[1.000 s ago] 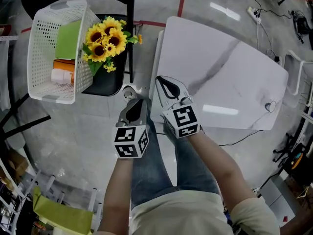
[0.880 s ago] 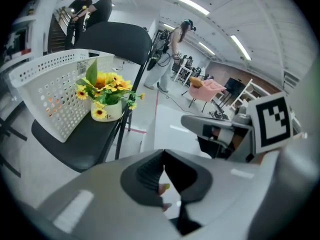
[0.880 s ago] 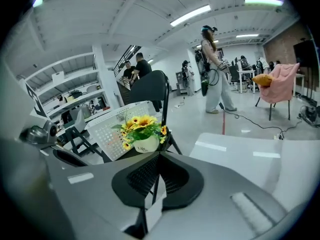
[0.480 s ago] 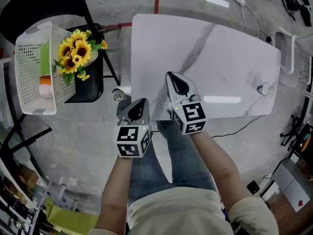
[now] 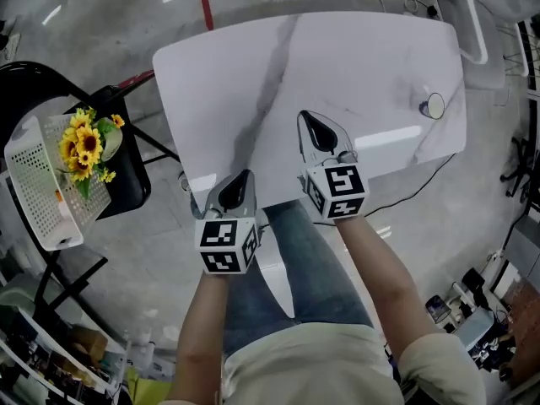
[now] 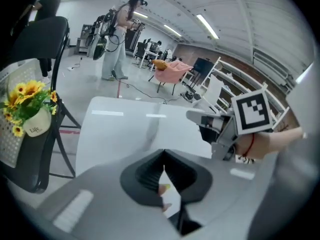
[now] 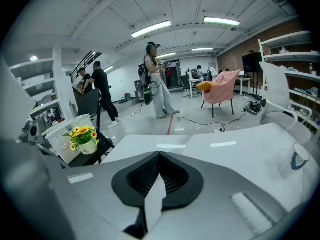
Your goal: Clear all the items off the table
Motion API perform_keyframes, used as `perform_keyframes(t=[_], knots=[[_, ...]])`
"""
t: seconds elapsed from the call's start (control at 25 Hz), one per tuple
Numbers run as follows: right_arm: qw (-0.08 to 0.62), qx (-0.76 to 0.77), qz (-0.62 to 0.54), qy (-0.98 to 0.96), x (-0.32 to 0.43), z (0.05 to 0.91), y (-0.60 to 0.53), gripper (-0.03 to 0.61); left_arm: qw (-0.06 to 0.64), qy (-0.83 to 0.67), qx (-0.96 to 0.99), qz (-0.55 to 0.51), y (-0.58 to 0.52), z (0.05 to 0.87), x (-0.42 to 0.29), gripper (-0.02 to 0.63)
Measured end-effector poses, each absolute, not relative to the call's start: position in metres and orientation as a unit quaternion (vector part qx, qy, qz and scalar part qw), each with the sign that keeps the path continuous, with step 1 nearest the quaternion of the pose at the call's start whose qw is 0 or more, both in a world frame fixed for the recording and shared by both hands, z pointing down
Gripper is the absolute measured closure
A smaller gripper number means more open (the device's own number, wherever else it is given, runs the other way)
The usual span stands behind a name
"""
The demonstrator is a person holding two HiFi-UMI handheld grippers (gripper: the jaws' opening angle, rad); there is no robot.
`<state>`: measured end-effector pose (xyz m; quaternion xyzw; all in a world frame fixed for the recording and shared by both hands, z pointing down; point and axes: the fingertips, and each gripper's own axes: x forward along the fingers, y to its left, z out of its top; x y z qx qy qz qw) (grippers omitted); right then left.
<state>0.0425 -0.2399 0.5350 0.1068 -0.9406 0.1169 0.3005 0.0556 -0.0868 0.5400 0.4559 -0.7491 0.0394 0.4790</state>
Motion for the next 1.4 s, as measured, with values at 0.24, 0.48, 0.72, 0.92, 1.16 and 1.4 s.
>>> perform_keyframes(t=[0.24,0.48,0.72,0.92,1.16,1.4], knots=[[0.285,0.18,0.137,-0.932,0.094,0.536,-0.311,0.58,0.48,-0.732,0.48,0.06,-0.13,0.544,0.076,0.604],[0.269,0.247,0.159,-0.917,0.147,0.54,-0.375,0.578,0.481,-0.711,0.508,0.077,-0.167,0.548,0.101,0.604],[0.256,0.314,0.18,-0.896,0.199,0.548,-0.42,0.566,0.481,-0.69,0.53,0.105,-0.191,0.552,0.117,0.604],[0.254,0.354,0.193,-0.879,0.239,0.56,-0.456,0.499,0.482,-0.679,0.54,0.12,-0.213,0.556,0.132,0.604],[0.264,0.389,0.195,-0.861,0.271,0.576,-0.497,0.387,0.486,-0.667,0.55,0.131,-0.235,0.559,0.142,0.604],[0.271,0.41,0.197,-0.849,0.285,0.593,-0.527,0.278,0.495,-0.656,0.553,0.136,-0.25,0.565,0.155,0.604]])
